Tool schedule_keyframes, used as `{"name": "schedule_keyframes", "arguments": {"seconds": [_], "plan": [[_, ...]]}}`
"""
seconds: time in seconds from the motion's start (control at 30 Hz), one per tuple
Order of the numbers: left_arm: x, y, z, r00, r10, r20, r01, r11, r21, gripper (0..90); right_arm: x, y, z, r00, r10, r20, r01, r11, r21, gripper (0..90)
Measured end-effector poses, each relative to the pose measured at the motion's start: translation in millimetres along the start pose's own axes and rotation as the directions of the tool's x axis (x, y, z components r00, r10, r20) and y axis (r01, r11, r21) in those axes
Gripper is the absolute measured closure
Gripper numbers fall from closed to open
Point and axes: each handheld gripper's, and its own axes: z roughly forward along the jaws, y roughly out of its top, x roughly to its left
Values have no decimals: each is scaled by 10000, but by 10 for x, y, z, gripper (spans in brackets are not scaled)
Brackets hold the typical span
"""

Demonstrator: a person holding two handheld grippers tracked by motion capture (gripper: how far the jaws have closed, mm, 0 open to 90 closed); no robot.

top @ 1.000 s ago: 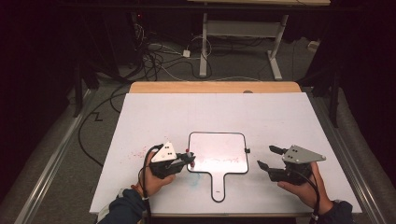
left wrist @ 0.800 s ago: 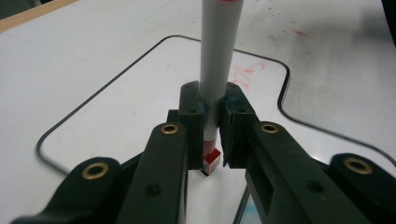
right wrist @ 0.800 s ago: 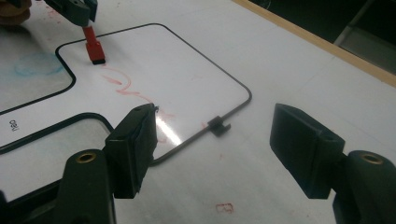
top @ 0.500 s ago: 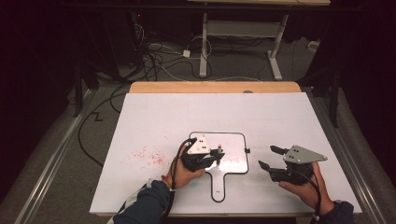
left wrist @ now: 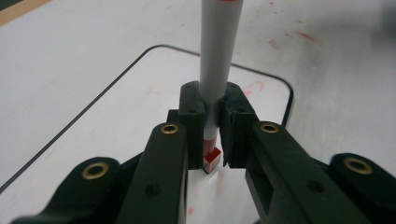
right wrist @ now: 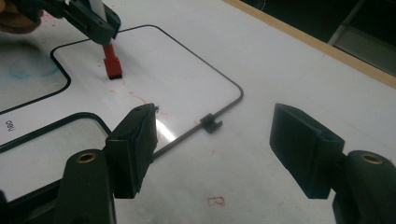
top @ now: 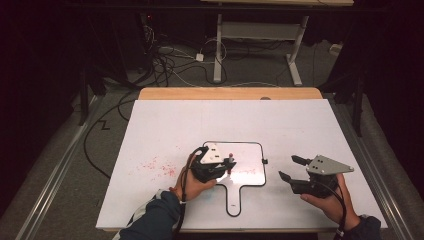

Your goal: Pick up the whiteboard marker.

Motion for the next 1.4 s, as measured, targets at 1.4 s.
{"name": "schedule_keyframes", "arguments": {"seconds": [1.4], "plan": [[-182, 279, 510, 9842, 1490, 955, -1544, 9867, 518, 787, -65, 17, 65, 9999, 50, 87, -52, 9998, 197, 331]]}}
